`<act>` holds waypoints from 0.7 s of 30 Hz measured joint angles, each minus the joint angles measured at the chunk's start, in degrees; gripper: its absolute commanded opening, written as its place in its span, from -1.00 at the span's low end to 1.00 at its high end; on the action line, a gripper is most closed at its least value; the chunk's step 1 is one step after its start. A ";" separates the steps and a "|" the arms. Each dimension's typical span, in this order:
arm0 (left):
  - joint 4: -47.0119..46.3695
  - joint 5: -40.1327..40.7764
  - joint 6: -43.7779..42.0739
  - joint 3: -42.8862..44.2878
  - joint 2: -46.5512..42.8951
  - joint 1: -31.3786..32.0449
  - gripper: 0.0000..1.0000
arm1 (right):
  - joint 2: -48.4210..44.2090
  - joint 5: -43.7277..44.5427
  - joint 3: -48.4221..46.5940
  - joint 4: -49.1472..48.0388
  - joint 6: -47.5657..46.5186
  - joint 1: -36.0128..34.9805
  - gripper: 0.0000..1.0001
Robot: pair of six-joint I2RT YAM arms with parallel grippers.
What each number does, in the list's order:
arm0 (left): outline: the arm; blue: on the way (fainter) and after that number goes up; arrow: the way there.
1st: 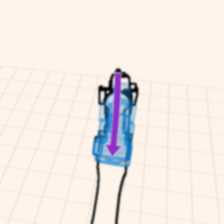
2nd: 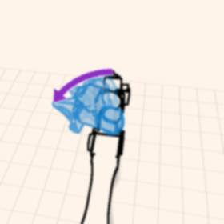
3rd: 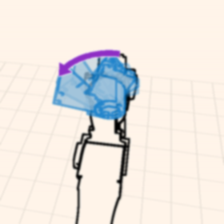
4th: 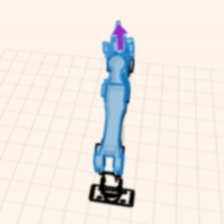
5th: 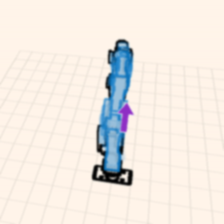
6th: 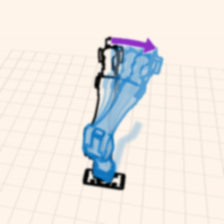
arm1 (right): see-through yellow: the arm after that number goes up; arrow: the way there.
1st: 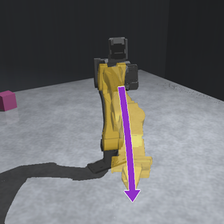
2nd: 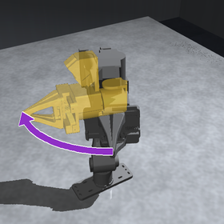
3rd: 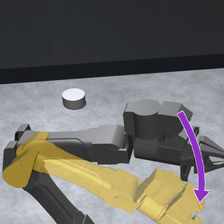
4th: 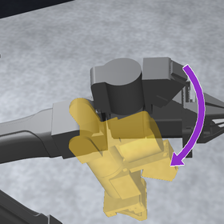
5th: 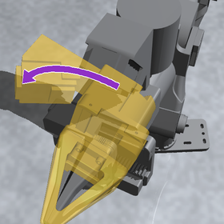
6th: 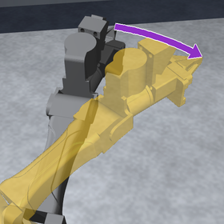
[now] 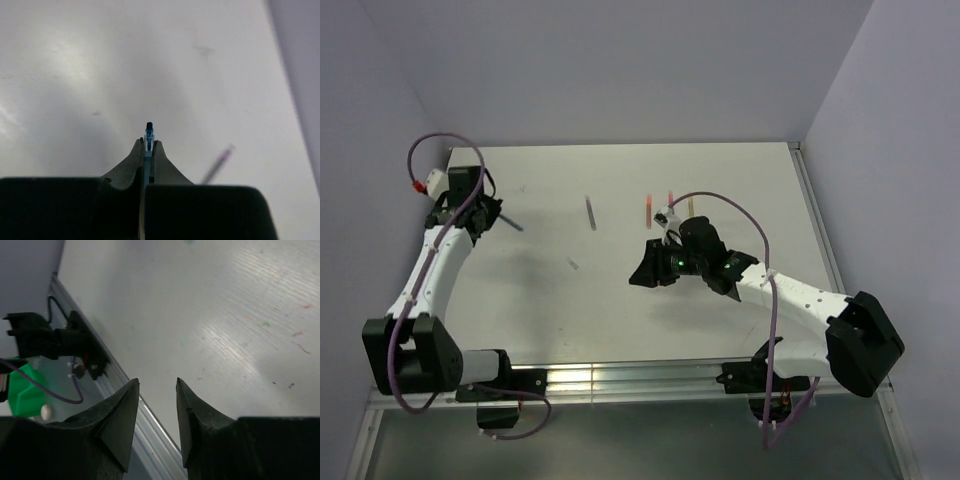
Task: Insert the pens into the pen caps
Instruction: Pick up the pen from the corner of the board.
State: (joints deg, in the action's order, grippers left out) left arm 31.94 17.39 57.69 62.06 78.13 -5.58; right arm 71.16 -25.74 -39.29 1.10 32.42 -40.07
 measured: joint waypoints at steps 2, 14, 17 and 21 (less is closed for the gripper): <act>-1.64 -0.26 -0.02 0.46 -3.87 5.92 -0.99 | -0.37 -2.47 -1.49 -1.42 0.74 0.00 -0.07; -9.86 -3.65 0.46 -1.40 -4.90 34.84 -0.99 | 1.07 -10.01 -8.74 -13.14 4.83 0.00 0.06; -12.41 -4.94 0.44 -2.05 -4.96 37.70 -0.99 | 2.16 -9.64 -8.92 -13.55 4.92 0.00 0.06; -15.10 -6.27 0.46 -3.39 -5.14 39.39 -0.99 | 4.09 -8.76 -9.68 -13.44 4.87 0.22 0.06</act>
State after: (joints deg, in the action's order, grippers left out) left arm 16.84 11.11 58.15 58.67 72.99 33.80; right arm 75.24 -34.50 -48.97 -12.34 37.30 -39.86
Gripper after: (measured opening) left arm 0.034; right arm 0.527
